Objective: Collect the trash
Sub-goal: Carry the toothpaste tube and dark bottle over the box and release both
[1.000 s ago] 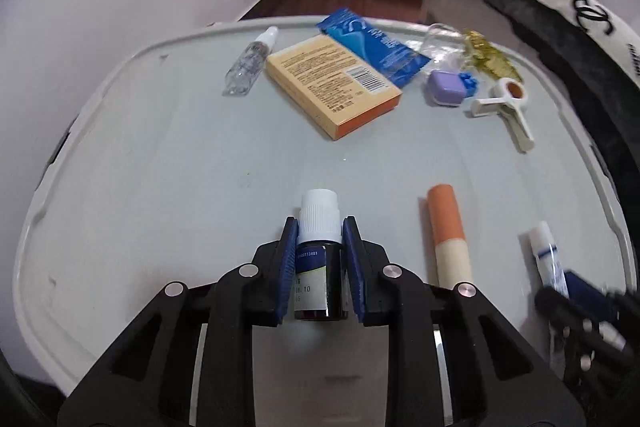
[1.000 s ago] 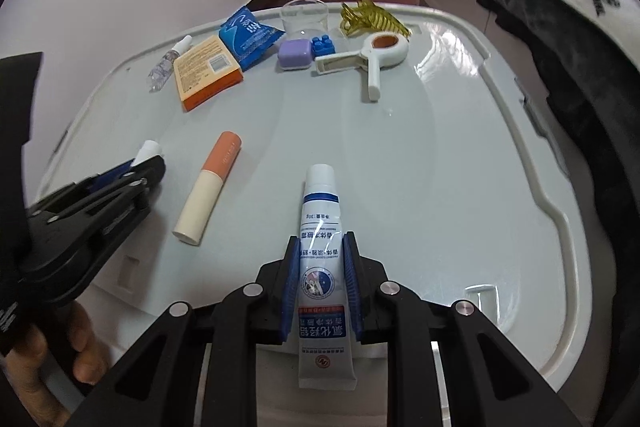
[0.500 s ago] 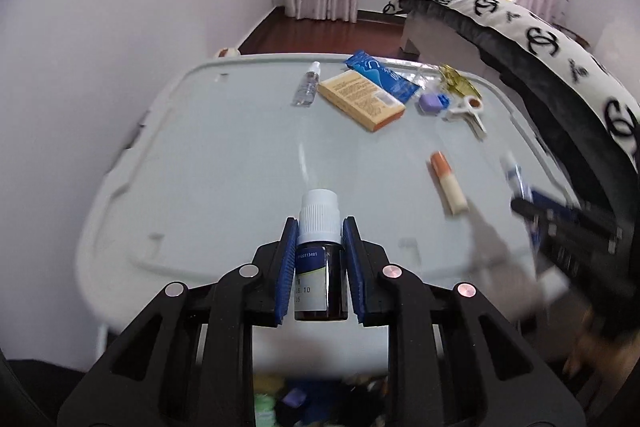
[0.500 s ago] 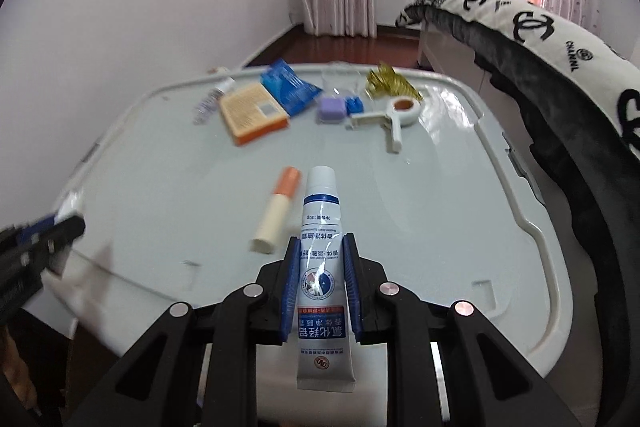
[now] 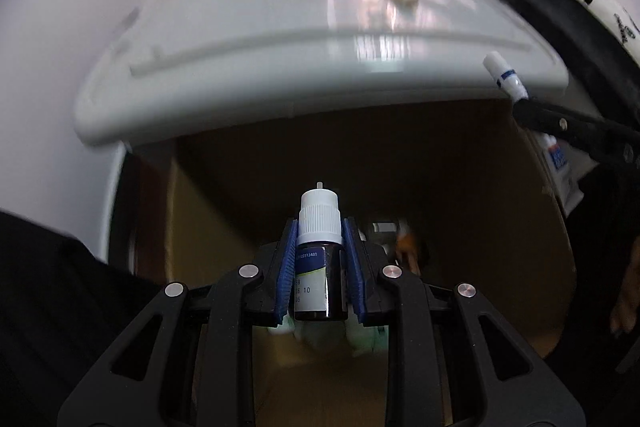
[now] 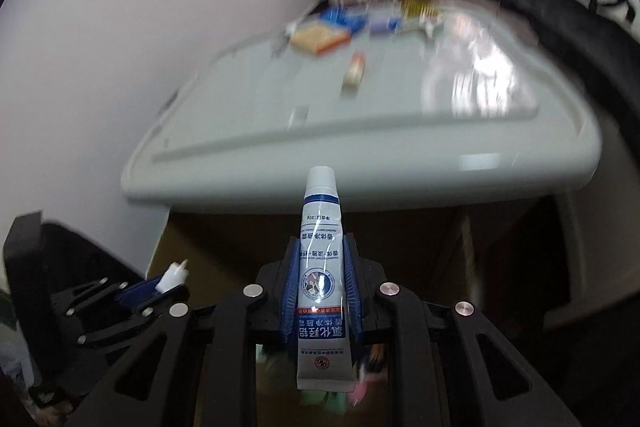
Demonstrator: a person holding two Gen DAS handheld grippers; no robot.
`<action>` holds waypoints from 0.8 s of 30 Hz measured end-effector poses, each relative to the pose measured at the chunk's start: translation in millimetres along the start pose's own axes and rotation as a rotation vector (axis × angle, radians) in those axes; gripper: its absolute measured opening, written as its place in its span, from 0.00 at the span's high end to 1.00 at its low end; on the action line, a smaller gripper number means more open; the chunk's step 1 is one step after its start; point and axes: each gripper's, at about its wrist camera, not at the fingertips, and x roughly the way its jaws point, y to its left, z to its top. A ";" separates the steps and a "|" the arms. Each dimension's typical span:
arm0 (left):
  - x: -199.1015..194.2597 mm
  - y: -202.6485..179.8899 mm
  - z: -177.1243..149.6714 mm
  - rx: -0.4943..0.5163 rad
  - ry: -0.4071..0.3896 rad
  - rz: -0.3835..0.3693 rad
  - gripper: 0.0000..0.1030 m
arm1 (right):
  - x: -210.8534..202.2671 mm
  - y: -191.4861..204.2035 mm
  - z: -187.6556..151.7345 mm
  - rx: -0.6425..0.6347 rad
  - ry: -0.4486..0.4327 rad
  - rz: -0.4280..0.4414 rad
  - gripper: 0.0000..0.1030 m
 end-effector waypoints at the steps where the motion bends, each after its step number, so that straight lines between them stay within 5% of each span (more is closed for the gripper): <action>1: 5.9 4.5 -0.3 -0.024 0.031 -0.011 0.78 | 4.3 2.2 -4.6 -0.001 0.022 0.003 0.79; 10: 11.8 11.7 0.5 -0.039 0.068 -0.029 0.76 | 23.3 11.4 -17.0 -0.038 0.099 -0.025 0.78; 11: 12.7 11.4 0.5 -0.035 0.077 -0.026 0.58 | 25.3 10.4 -17.5 -0.032 0.109 -0.030 0.67; 12: 12.8 10.6 0.6 -0.030 0.081 0.003 0.24 | 24.4 9.4 -17.6 -0.026 0.105 -0.031 0.56; 13: 10.2 10.1 0.6 -0.025 0.065 0.038 0.12 | 21.1 9.5 -17.4 -0.025 0.091 -0.034 0.42; 17: 1.0 9.2 1.1 -0.015 0.017 0.037 0.11 | 8.2 9.8 8.5 -0.040 0.015 -0.030 0.40; 24: 4.3 9.7 2.2 -0.006 0.018 0.014 0.11 | 54.9 -11.7 127.3 -0.050 -0.012 -0.089 0.40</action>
